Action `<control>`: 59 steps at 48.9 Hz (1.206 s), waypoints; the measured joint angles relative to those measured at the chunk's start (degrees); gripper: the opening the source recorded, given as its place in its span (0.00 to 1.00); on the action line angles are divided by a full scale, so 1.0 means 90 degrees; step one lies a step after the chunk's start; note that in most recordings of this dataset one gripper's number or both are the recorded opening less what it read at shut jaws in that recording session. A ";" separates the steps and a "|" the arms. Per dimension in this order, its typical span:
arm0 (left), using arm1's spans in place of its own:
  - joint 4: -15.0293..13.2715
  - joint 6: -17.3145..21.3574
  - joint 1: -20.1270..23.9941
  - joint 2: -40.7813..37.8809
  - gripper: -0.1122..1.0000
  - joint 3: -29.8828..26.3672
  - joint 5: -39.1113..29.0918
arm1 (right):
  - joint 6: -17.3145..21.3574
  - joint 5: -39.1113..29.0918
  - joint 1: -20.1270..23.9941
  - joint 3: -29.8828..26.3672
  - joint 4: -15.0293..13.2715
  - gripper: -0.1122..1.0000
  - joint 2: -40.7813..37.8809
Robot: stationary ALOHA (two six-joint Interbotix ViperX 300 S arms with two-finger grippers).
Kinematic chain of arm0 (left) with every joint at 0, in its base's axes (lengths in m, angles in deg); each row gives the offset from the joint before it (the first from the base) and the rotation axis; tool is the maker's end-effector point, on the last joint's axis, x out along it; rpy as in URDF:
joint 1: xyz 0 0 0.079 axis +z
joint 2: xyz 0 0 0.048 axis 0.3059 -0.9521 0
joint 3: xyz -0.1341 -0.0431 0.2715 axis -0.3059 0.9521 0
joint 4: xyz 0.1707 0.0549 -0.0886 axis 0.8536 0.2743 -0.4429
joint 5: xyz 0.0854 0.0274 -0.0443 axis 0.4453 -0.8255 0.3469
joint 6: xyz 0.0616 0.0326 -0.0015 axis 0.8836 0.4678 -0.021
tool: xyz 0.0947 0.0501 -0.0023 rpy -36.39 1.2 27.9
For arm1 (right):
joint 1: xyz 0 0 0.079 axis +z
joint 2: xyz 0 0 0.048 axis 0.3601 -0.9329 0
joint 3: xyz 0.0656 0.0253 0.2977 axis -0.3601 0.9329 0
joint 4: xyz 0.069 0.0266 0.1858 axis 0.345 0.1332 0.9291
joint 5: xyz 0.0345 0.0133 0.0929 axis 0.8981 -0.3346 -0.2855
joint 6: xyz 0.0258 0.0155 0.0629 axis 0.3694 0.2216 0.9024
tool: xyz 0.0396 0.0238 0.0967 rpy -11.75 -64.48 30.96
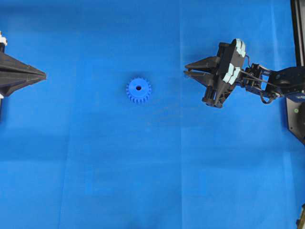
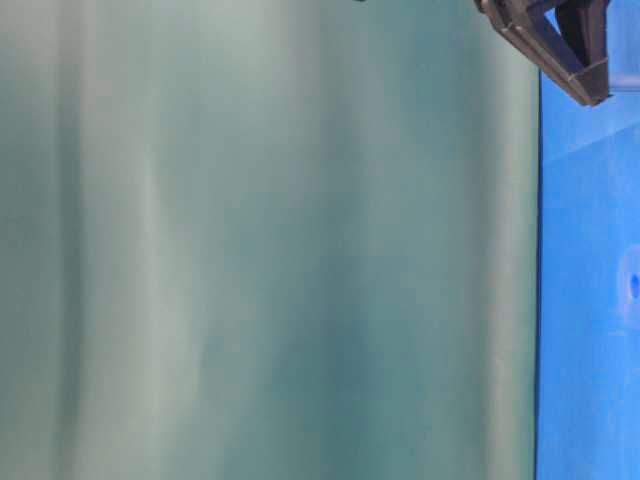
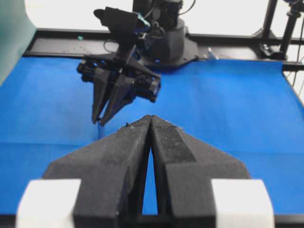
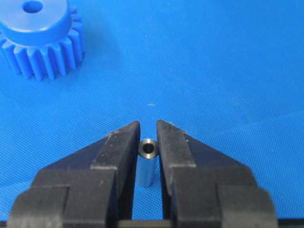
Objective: Insert the shaft placed at a random location into the center hole of the small gear at another random location.
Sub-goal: 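Close the right gripper on the silver shaft and lift it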
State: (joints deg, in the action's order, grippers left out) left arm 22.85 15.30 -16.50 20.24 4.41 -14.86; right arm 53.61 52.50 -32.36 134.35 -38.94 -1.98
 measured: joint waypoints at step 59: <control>-0.0010 0.0000 -0.0010 0.0010 0.10 -0.0010 -0.0049 | -0.0234 -0.2539 0.0205 -0.1016 -0.0029 0.12 0.1582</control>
State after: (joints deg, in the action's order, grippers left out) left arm 22.77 15.30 -16.58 20.33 4.32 -15.29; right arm 51.50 29.65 -30.51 125.21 -39.20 12.26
